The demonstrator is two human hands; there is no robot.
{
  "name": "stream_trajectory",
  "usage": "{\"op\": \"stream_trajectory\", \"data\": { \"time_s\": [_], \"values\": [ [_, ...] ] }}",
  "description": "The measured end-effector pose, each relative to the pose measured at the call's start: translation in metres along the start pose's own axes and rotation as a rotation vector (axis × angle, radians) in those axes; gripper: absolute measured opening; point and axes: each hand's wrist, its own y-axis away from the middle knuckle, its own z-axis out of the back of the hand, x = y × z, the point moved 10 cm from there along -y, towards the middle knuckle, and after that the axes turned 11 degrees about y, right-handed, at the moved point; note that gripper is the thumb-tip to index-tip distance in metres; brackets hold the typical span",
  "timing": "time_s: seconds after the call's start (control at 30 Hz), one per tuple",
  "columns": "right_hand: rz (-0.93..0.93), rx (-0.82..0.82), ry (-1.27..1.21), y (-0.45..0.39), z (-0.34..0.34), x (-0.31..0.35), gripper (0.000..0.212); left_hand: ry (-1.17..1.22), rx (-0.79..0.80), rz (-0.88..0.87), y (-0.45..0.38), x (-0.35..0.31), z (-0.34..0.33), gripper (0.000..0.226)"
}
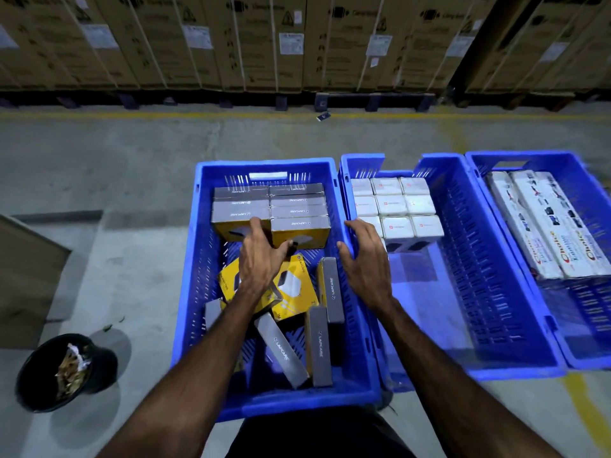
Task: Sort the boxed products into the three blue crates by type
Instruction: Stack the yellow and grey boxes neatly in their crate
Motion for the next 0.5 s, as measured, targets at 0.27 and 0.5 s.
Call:
{"op": "stream_trajectory", "data": {
  "time_s": [0.27, 0.5],
  "values": [
    [0.022, -0.015, -0.011, 0.0, 0.002, 0.004, 0.038, -0.338, 0.225, 0.253, 0.05, 0.058, 0.005, 0.102],
    [-0.003, -0.009, -0.068, 0.002, 0.003, 0.004, 0.038, -0.236, 0.214, 0.468, 0.066, 0.059, -0.014, 0.12]
  ]
}}
